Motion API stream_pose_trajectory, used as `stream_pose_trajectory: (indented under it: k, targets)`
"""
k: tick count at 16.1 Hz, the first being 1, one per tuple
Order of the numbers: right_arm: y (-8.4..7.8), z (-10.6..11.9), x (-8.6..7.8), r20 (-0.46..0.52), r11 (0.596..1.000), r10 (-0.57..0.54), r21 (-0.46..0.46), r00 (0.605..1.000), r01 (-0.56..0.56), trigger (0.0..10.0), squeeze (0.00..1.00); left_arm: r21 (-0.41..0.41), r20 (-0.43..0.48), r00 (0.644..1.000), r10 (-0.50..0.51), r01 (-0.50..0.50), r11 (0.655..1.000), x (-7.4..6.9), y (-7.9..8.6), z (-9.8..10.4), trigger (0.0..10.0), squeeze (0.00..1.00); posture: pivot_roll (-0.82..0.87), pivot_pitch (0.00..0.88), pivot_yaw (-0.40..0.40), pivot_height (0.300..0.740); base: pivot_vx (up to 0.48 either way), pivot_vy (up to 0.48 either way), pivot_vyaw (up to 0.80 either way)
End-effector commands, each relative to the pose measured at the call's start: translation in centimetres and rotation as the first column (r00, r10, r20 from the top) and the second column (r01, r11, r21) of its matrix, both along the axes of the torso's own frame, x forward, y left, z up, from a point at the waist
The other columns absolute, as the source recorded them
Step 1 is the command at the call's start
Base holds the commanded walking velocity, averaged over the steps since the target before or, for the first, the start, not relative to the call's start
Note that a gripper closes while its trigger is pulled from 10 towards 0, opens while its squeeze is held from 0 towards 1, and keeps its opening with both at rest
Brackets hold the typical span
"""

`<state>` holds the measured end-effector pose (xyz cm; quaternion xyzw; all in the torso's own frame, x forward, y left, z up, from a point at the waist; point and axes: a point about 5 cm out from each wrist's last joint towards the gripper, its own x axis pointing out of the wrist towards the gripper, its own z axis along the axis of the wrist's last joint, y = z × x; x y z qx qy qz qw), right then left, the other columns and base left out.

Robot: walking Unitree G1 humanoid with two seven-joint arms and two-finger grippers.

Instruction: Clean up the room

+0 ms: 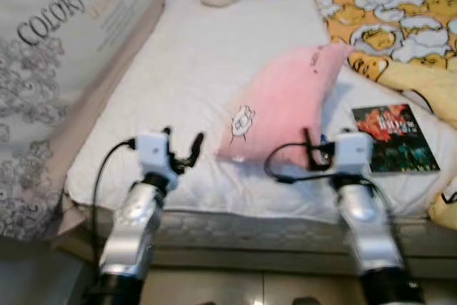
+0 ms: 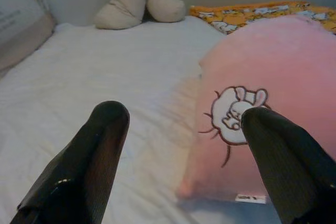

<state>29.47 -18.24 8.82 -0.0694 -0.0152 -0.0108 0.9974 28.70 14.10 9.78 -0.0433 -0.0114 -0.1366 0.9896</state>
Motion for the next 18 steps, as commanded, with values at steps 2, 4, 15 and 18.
stream_pose_trajectory:
  k: [2, 4, 15, 18]
  targets:
    - [1.0, 0.5, 0.3, 0.02, 1.0, 0.022, 0.002, 1.0, -0.022, 10.0, 0.0, 0.026, -0.014, 0.999, 0.031, -0.03, 0.999, -0.1, 1.1, -0.3, 10.0, 0.0, -0.21, 0.0, 0.155, 0.74, 0.0, 0.0, -0.79]
    - [0.9, 0.9, 1.3, 0.023, 1.0, 0.018, 0.002, 1.0, -0.018, 10.0, 0.0, 0.04, -0.029, 0.998, 0.052, -0.05, 0.998, 0.1, 1.2, -0.6, 10.0, 0.0, -0.21, 0.0, 0.158, 0.74, 0.0, 0.0, 0.0]
    - [0.7, 1.5, -0.7, 0.065, 1.0, 0.022, 0.003, 0.998, -0.022, 10.0, 0.0, 0.032, -0.037, 0.999, -0.018, 0.019, 0.999, 0.2, 1.7, -0.3, 10.0, 0.0, -0.23, 0.0, 0.164, 0.74, 0.0, 0.126, -0.25]
    - [0.9, 1.6, -0.4, 0.061, 1.0, 0.025, -0.008, 0.998, -0.024, 10.0, 0.0, 0.078, -0.042, 0.999, -0.02, 0.023, 0.997, 1.0, 0.7, -0.2, 10.0, 0.0, -0.24, 0.0, 0.171, 0.74, 0.0, 0.32, -0.5]
